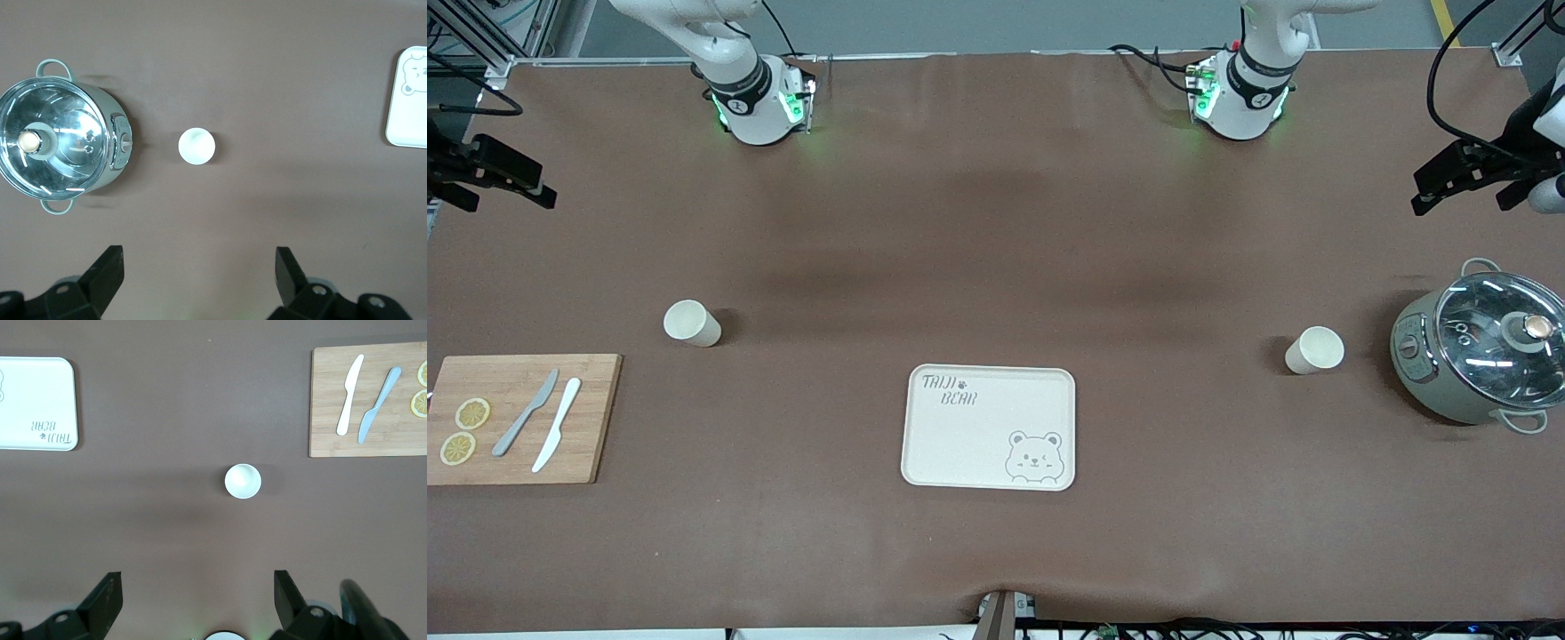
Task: Place white IKEA cup upright on tray with both arms
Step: 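Move the right gripper and the left gripper toward the white cups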
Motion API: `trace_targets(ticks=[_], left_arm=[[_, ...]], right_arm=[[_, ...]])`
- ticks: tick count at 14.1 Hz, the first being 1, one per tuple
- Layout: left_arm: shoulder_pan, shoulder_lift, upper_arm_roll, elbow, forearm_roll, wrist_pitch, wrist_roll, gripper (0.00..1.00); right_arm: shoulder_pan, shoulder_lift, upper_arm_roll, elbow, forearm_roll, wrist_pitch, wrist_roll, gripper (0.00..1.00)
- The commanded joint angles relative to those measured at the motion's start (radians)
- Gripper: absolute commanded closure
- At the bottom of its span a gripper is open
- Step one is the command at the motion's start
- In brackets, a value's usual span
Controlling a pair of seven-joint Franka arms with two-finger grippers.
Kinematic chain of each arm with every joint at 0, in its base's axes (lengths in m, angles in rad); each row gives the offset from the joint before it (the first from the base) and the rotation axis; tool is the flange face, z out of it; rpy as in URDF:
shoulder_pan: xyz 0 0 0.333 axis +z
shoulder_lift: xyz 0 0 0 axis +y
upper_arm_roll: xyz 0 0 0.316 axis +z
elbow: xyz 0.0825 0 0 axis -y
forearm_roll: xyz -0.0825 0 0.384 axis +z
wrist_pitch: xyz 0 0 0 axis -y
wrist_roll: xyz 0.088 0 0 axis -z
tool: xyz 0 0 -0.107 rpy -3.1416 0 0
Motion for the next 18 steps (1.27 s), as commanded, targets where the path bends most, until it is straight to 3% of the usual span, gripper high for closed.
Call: trace_targets(ticks=[1, 7, 13, 18], left_arm=[[0.003, 0.01, -0.006, 0.019, 0.006, -0.007, -0.008, 0.0], [0.0, 0.077, -0.004, 0.096, 0.014, -0.007, -0.002, 0.0], [-0.003, 0.143, -0.004, 0.064, 0.016, 0.02, -0.014, 0.0], [0.021, 0.161, -0.001, -0.127, 0.013, 0.331, -0.016, 0.0]], right_arm=[[0.0, 0.0, 0.014, -0.007, 0.004, 0.003, -0.009, 0.0], [0.002, 0.006, 0.012, -0.005, -0.001, 0.012, -0.007, 0.0], [-0.053, 0.069, 0.006, 0.004, -0.002, 0.025, -0.007, 0.0], [-0.061, 0.113, 0.006, 0.031, -0.02, 0.026, -0.007, 0.0]])
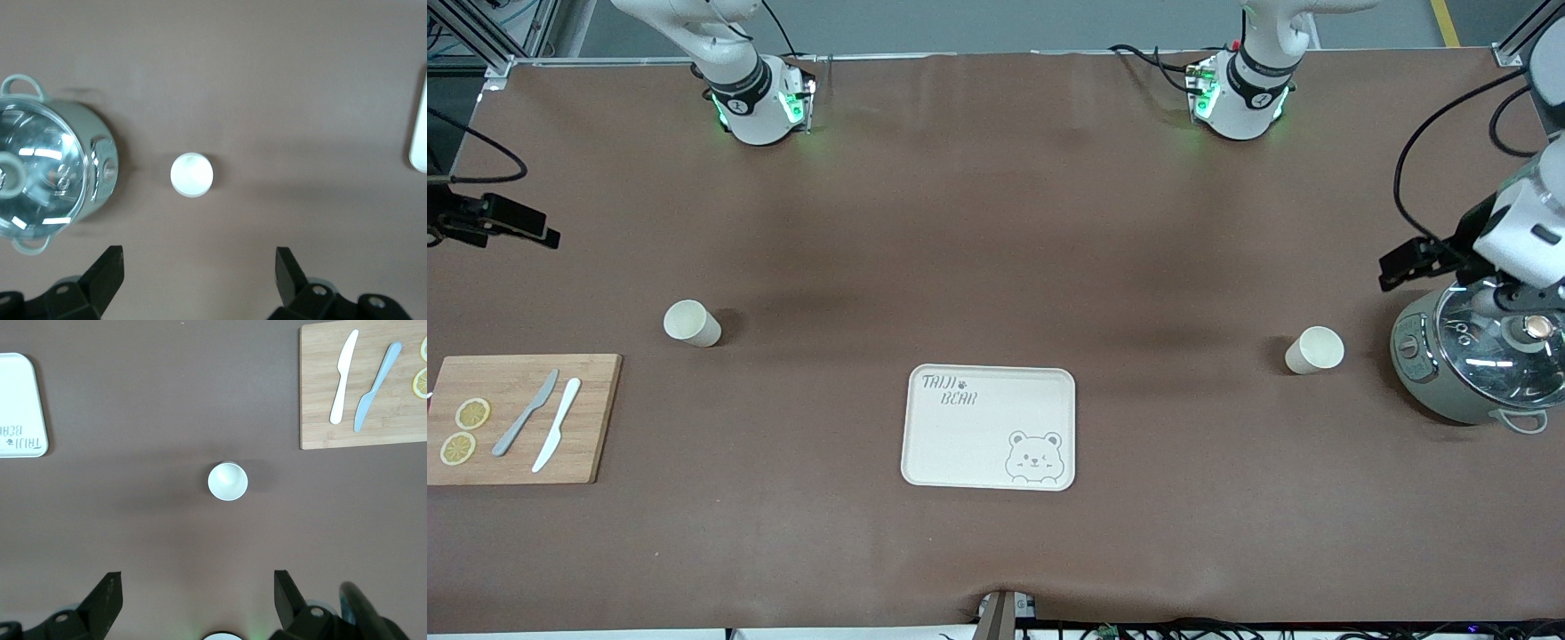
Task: Place white IKEA cup upright on tray with both arms
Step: 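Move the right gripper and the left gripper toward the white cups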
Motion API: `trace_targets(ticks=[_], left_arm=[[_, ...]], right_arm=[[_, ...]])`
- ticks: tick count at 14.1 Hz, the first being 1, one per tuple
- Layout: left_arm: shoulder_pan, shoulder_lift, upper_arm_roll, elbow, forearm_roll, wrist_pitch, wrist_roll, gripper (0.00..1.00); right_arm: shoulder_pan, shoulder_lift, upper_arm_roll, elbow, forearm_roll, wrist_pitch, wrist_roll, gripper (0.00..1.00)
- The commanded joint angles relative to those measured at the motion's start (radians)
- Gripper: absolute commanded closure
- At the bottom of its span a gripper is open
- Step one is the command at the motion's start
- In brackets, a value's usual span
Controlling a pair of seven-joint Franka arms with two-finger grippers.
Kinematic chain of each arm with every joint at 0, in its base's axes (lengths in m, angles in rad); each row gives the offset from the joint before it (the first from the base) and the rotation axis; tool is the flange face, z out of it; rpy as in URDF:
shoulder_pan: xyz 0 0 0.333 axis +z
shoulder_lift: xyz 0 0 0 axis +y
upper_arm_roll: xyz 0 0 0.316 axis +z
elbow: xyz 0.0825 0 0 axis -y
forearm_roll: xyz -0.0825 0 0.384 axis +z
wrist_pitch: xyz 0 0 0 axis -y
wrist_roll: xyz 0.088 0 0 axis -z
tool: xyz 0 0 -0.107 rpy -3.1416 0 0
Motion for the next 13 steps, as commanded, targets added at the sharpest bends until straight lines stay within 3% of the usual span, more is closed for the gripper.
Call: trace_targets(ticks=[1, 4, 7, 9, 13], left_arm=[[0.037, -0.019, -0.005, -0.153, 0.009, 0.218, -0.015, 0.0], [0.057, 0.03, -0.004, -0.258, 0.003, 0.406, -0.014, 0.0], [0.077, 0.093, -0.005, -0.264, 0.003, 0.423, -0.014, 0.0], [0.085, 0.13, -0.005, -0.264, 0.003, 0.425, -0.012, 0.0], [0.091, 0.165, -0.004, -0.267, 0.003, 0.449, -0.012, 0.0]], right_arm=[[-0.011, 0.002, 0.012, 0.045, -0.008, -0.01, -0.004, 0.0], [-0.012, 0.003, 0.012, 0.051, -0.004, -0.012, -0.009, 0.0], [-0.017, 0.067, 0.01, 0.034, -0.016, -0.033, -0.007, 0.0], [-0.029, 0.077, 0.01, -0.047, -0.019, -0.004, -0.004, 0.0], [-0.029, 0.069, 0.012, -0.245, -0.019, 0.203, -0.009, 0.0]])
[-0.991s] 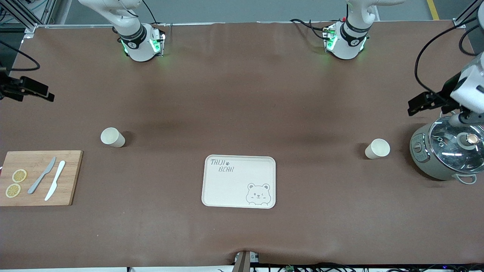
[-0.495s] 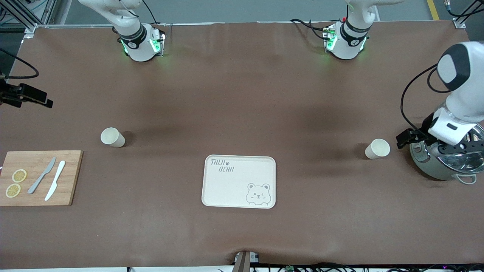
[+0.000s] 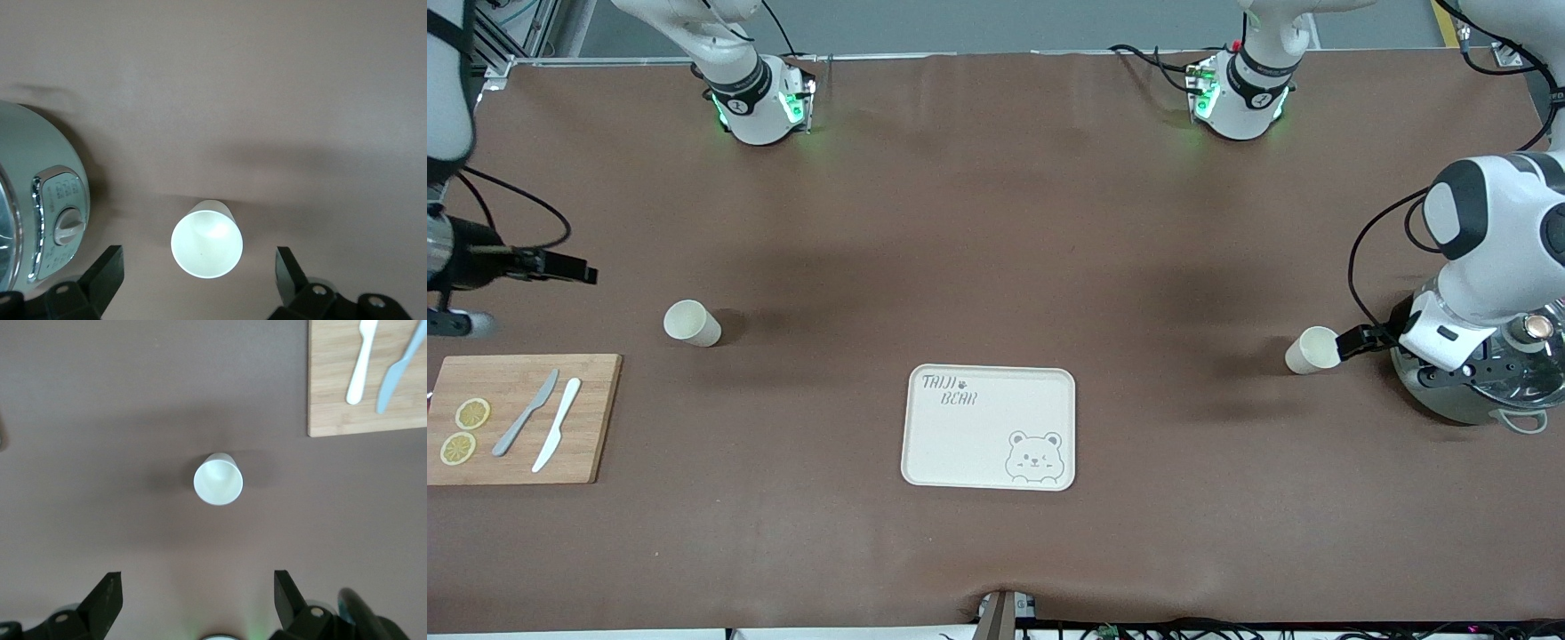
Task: Place white IKEA cup upright on tray with both arms
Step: 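Grasp the cup with the right gripper while the left gripper grasps the other cup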
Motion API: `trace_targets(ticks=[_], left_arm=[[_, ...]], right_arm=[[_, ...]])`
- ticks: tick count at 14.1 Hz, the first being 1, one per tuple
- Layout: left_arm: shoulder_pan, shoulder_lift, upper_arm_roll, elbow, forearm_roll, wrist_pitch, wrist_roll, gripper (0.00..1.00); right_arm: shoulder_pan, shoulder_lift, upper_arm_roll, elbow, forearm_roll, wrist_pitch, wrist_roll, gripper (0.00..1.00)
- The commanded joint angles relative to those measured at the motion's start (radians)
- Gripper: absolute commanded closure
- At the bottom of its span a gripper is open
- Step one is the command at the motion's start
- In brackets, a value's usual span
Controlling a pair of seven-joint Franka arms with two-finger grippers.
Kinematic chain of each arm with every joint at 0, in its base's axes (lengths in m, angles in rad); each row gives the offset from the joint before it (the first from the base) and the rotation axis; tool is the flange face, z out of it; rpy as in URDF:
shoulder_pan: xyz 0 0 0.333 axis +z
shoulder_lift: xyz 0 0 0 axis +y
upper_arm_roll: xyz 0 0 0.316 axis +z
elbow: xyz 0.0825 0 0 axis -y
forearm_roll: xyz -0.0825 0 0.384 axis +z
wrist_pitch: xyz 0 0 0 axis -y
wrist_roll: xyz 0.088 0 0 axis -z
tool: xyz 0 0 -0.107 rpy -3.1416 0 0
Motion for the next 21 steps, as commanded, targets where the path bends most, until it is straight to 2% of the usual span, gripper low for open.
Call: trace_targets(ticks=[1, 5, 7, 10, 12, 14, 15, 16, 18, 19, 21], left_arm=[[0.016, 0.019, -0.006, -0.006, 0.003, 0.031, -0.01, 0.0], [0.051, 0.033, -0.007, -0.077, 0.006, 0.166, 0.013, 0.0], [0.065, 0.037, -0.009, -0.115, 0.006, 0.221, 0.022, 0.0], [0.065, 0.045, -0.009, -0.147, 0.008, 0.232, 0.022, 0.0], [0.065, 0.048, -0.009, -0.169, 0.008, 0.232, 0.025, 0.0], [0.066, 0.048, -0.009, -0.195, 0.006, 0.232, 0.05, 0.0], [0.078, 0.048, -0.009, -0.207, 0.008, 0.232, 0.056, 0.0], [0.098, 0.048, -0.009, -0.216, 0.008, 0.232, 0.068, 0.0], [0.109, 0.054, -0.009, -0.233, 0.006, 0.232, 0.128, 0.15], [0.13, 0.06, -0.01, -0.233, 0.008, 0.232, 0.14, 0.21], [0.132, 0.071, -0.012, -0.232, 0.002, 0.232, 0.14, 0.28]], right_arm=[[-0.013, -0.031, 0.012, -0.134, -0.011, 0.11, -0.009, 0.0], [-0.016, -0.04, 0.011, -0.335, -0.011, 0.329, -0.024, 0.0], [-0.048, -0.042, 0.012, -0.425, -0.011, 0.446, -0.102, 0.0], [-0.065, -0.04, 0.012, -0.541, -0.01, 0.624, -0.122, 0.0], [-0.065, -0.037, 0.012, -0.582, -0.01, 0.687, -0.122, 0.02], [-0.066, -0.027, 0.012, -0.584, -0.005, 0.706, -0.122, 0.17], [-0.072, -0.019, 0.012, -0.588, -0.005, 0.736, -0.122, 0.22], [-0.077, 0.001, 0.012, -0.599, -0.005, 0.768, -0.122, 0.22], [-0.083, 0.022, 0.012, -0.614, -0.002, 0.808, -0.121, 0.31], [-0.082, 0.033, 0.012, -0.618, 0.003, 0.833, -0.121, 0.31], [-0.08, 0.067, 0.014, -0.618, 0.004, 0.883, -0.119, 0.51]])
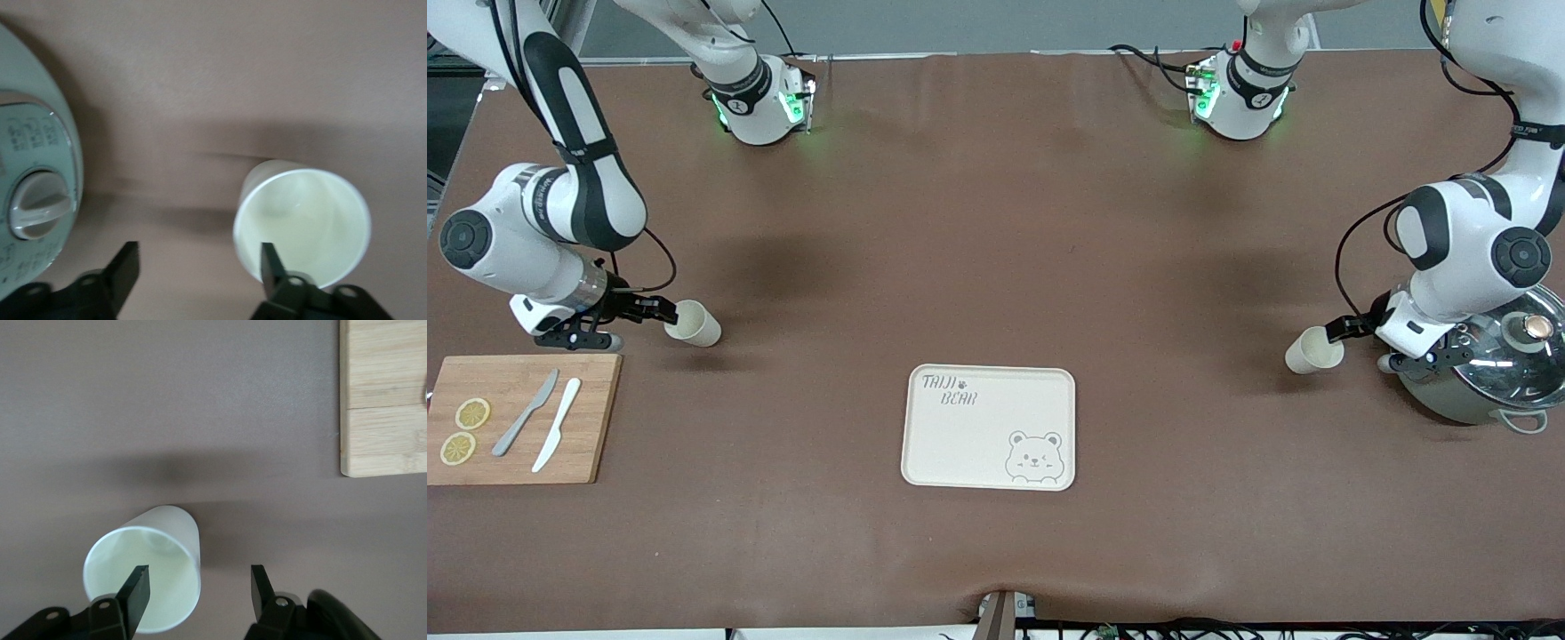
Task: Place white IKEA cup upright on tray with both arms
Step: 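Grasp the cup with the right gripper while the left gripper grasps the other cup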
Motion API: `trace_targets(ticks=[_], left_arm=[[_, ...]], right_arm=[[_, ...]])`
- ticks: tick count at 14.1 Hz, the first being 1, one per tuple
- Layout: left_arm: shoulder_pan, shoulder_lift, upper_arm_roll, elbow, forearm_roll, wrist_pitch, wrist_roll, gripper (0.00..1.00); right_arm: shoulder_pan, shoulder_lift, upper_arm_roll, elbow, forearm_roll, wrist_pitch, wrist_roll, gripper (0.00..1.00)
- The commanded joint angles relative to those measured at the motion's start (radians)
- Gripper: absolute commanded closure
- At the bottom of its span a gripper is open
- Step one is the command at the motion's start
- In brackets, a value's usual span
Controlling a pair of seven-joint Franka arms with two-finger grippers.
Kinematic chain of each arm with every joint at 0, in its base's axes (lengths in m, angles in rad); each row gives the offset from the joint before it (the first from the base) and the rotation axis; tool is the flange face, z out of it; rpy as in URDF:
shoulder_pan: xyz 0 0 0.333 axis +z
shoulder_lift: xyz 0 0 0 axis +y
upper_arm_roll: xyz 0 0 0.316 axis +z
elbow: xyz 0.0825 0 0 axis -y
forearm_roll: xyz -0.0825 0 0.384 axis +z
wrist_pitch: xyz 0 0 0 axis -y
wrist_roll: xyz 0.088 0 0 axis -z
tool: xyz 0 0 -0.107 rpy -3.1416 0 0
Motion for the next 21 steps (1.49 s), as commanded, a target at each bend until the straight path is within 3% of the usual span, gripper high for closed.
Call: trace_targets(ticks=[1, 3, 6, 7, 10, 12, 13, 18, 21], left_arm=[[0.012, 0.007, -0.015, -0.007, -0.001, 0.021, 0.015, 0.29], [0.01, 0.012, -0.027, -0.005, -0.03, 0.021, 0.015, 0.32], [0.009, 0.026, -0.045, 0.003, -0.082, 0.021, 0.015, 0.33], [0.006, 0.03, -0.047, 0.004, -0.092, 0.023, 0.015, 0.37], [0.004, 0.047, -0.048, 0.006, -0.098, 0.044, 0.015, 0.65], [0.002, 0.057, -0.048, 0.007, -0.098, 0.053, 0.015, 0.92], [0.001, 0.057, -0.054, 0.01, -0.098, 0.053, 0.014, 1.0], [-0.002, -0.018, -0.096, 0.016, -0.09, 0.003, -0.009, 1.0], [-0.011, -0.029, -0.113, 0.075, -0.09, -0.034, -0.032, 1.0]], right_arm=[[-0.017, 0.036, 0.016, -0.012, 0.006, 0.069, -0.003, 0.64], [-0.005, 0.047, 0.018, -0.011, 0.009, 0.061, 0.001, 1.0], [0.006, 0.041, 0.019, 0.01, 0.009, 0.029, 0.005, 1.0], [0.015, 0.04, 0.021, 0.042, 0.009, -0.019, 0.005, 1.0], [0.075, 0.041, 0.019, 0.211, 0.009, -0.271, 0.009, 1.0], [0.133, 0.041, 0.019, 0.296, 0.009, -0.356, 0.033, 1.0], [0.164, 0.041, 0.019, 0.317, 0.009, -0.37, 0.101, 1.0], [0.358, 0.072, 0.021, 0.467, 0.018, -0.44, 0.435, 1.0], [0.466, 0.136, 0.019, 0.562, 0.116, -0.44, 0.61, 1.0]])
